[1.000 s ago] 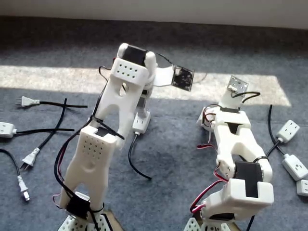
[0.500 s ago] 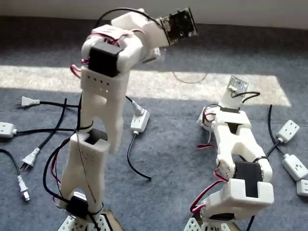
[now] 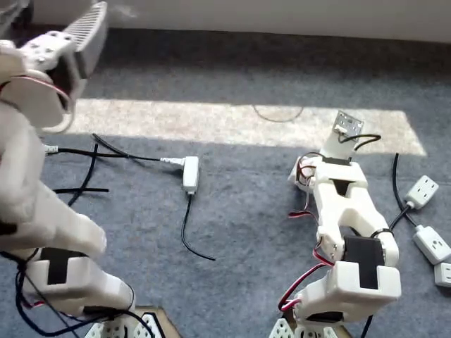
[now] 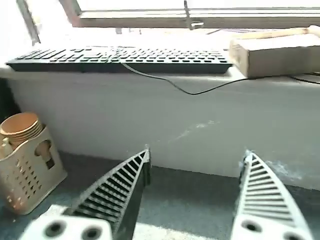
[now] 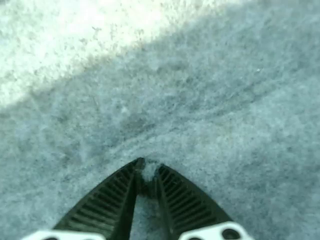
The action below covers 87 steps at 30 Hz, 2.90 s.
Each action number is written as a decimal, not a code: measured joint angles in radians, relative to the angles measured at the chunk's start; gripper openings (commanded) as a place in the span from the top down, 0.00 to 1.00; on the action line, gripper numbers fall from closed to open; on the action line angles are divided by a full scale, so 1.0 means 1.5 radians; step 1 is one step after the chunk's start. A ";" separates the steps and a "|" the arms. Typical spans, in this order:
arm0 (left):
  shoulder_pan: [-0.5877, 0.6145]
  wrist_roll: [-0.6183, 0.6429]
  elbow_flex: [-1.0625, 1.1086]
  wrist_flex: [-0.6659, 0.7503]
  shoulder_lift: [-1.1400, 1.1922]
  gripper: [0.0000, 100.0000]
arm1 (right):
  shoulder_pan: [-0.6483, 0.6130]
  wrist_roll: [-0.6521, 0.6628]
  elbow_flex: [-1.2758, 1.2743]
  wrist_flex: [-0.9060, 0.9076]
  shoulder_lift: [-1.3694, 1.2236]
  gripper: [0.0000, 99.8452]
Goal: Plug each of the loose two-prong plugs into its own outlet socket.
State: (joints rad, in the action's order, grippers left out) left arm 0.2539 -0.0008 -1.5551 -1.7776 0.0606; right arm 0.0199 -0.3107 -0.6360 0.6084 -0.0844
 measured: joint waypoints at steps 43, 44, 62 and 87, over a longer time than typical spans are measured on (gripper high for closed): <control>0.289 0.126 1.414 0.288 -0.108 0.72 | -0.493 -0.002 0.400 0.196 -0.098 0.81; 0.289 0.126 1.421 0.298 -0.108 0.72 | -0.494 -0.002 0.400 0.194 -0.107 0.81; 0.287 0.126 1.430 0.323 -0.108 0.72 | -0.473 -0.002 0.400 0.192 -0.170 0.81; 0.287 0.126 1.434 0.324 -0.108 0.72 | -0.457 -0.003 0.674 0.343 -0.407 0.99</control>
State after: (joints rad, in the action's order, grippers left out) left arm 0.6851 0.1880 0.5961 -1.2912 -0.1020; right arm -0.6659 -0.3153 0.3751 1.1224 -0.6951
